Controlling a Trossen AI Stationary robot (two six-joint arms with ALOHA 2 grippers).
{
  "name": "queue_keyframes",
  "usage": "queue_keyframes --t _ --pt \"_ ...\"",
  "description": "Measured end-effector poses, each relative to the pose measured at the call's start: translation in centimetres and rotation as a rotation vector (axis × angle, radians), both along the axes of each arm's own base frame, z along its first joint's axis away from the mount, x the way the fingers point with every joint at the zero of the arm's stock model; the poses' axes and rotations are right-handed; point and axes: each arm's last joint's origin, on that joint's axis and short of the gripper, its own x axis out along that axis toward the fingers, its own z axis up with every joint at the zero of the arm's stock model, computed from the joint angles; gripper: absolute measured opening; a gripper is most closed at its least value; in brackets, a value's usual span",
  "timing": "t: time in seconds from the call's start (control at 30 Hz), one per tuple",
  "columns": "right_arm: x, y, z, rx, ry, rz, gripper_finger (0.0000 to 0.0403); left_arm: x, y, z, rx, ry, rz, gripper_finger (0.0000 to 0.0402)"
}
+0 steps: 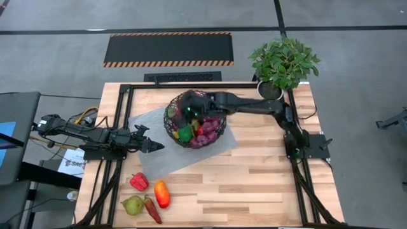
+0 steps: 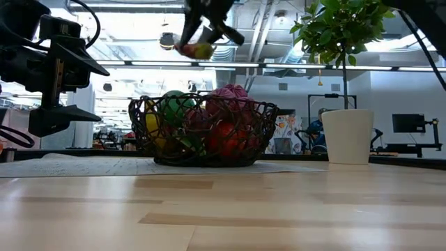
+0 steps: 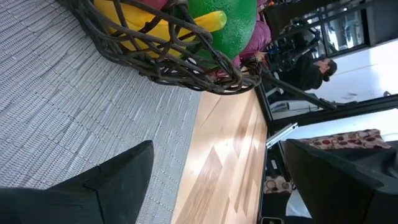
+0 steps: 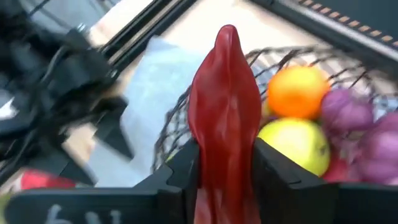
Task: Build produce basket
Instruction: Put the top chili pepper into the wire basket, then put the red mango into the wired basket
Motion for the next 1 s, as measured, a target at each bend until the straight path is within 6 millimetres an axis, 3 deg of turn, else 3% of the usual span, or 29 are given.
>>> queue_keyframes --t 0.13,0.3,0.57,0.73,1.0 --pt "-0.2 -1.6 -1.6 0.011 0.1 -0.016 0.019 0.0 0.0 0.0 0.0 0.003 -0.004 0.0346" --pt "-0.8 -2.6 -1.9 0.025 0.159 -0.035 0.0268 0.0 0.0 0.0 0.0 0.004 -0.004 0.0346" --pt "-1.0 -2.8 -1.5 0.035 0.149 -0.032 0.0293 0.0 0.0 0.0 -0.002 0.005 -0.009 0.0346" --pt "-0.5 0.1 -1.4 0.142 0.119 0.114 0.0291 0.0 -0.2 -0.1 -0.016 0.013 -0.055 0.0346" --pt "0.2 7.9 -0.9 0.209 0.032 0.264 0.0291 -0.1 -0.4 -0.1 -0.059 0.019 -0.14 0.0346"
